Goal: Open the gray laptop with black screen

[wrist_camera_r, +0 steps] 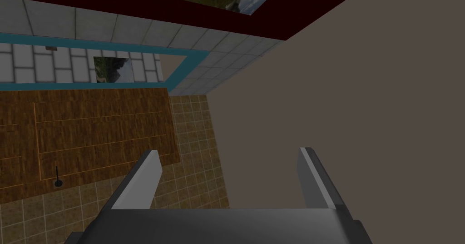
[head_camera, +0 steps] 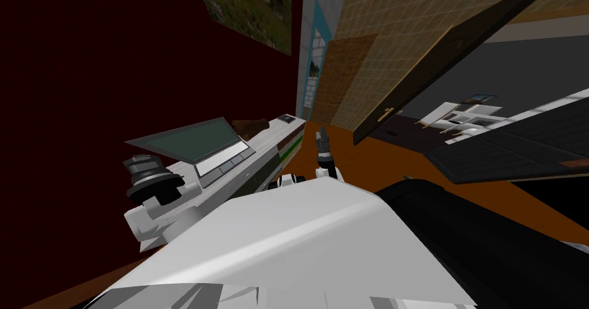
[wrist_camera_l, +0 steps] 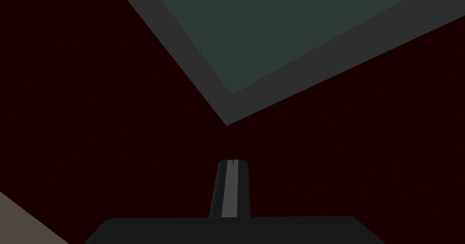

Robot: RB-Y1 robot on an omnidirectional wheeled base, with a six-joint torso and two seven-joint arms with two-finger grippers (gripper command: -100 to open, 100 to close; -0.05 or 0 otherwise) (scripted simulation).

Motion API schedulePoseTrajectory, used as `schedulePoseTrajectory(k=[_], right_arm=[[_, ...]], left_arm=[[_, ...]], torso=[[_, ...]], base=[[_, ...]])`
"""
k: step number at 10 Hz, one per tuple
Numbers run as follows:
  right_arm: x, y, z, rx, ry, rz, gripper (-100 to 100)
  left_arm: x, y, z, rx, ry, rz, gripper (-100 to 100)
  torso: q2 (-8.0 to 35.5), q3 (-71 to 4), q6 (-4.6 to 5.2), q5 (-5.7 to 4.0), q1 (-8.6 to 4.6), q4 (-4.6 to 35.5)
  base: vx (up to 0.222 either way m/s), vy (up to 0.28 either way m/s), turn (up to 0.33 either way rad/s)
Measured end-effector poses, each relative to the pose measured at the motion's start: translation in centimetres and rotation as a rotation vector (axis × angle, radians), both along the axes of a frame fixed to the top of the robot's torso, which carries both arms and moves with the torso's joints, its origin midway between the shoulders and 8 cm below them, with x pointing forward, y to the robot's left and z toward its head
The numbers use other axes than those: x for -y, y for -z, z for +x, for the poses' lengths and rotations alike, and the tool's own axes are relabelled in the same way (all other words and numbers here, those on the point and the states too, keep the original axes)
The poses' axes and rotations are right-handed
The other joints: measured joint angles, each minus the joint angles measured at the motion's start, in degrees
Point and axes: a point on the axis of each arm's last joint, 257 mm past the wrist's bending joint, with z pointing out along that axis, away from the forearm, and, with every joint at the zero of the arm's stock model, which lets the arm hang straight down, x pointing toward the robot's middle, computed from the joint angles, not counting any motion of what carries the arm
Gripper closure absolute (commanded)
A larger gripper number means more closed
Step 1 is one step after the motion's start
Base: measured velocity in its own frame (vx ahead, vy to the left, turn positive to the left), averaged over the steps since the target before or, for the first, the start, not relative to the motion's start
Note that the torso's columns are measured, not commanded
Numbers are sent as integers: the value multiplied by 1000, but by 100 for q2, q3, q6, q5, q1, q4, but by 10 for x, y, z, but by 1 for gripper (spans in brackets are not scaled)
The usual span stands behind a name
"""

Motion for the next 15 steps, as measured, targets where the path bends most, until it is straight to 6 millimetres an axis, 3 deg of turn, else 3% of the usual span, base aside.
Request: schedulePoseTrajectory(k=[1,3,4,15], right_arm=[[0,0,0,0,0,0,0],[0,0,0,0,0,0,0],[0,0,0,0,0,0,0],[0,0,0,0,0,0,0]], left_arm=[[0,10,2,-3,5,-5,100],[7,9,4,13,31,17,100],[8,8,4,16,35,21,-100],[-17,-11,36,-31,6,-51,-100]], torso=[[-7,-3,-5,-1,-11,-2],[-2,-1,2,-5,-13,0],[0,0,-1,-2,-5,0],[-2,-1,0,-3,-12,-1]], base=[[23,-46,119],[6,-18,-13],[-14,2,-53],[-31,18,-44]])
